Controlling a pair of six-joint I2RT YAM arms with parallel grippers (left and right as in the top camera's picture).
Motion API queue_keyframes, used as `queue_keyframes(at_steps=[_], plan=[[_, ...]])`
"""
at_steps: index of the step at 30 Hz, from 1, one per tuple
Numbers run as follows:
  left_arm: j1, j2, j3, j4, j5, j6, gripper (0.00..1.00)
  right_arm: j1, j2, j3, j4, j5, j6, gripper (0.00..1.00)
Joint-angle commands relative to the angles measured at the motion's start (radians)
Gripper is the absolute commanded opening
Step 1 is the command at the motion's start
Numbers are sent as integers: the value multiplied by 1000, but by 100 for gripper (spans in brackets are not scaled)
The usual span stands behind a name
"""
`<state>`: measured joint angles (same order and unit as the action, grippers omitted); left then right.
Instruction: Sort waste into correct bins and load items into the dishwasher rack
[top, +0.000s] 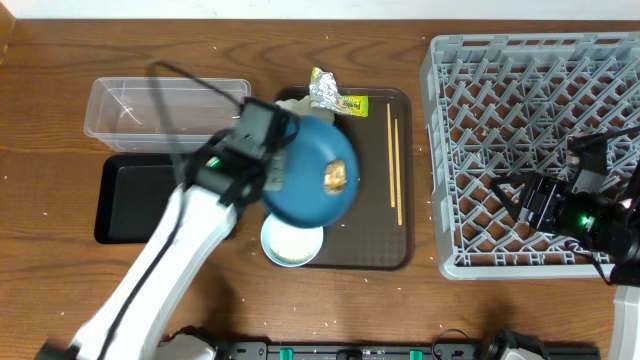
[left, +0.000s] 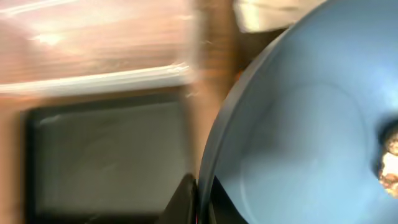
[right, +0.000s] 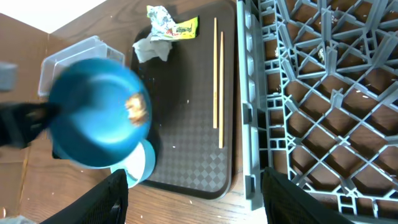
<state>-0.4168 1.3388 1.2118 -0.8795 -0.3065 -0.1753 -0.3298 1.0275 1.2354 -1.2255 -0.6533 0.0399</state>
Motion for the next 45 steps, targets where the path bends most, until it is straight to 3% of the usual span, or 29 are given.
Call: queue_keyframes(at_steps=[1,6,9,12,22,37,41,45], plan=[[13,-127,16,-82,-352,8,6,14,1,13,-1,-1,-11,62],[13,-253,15,-258,-727,-143,6,14,1,13,2,-2,-10,62],[13,-259,10,-372,-844,-258,6,14,1,13,3,-2,-10,63],[13,-223,-18,-385,-903,-305,6,14,1,13,5,-2,-10,63],[13,119,-29,-348,-1103,-233,6,14,1,13,5,-2,-7,63],[18,158,-29,-364,-1183,-219,6,14,1,13,-2,-2,-8,64],[21,157,-29,-361,-1128,-232,6,14,1,13,-1,-2,-8,64],[-7,117,3,-361,-984,-284,6,14,1,13,-1,-1,-20,64]])
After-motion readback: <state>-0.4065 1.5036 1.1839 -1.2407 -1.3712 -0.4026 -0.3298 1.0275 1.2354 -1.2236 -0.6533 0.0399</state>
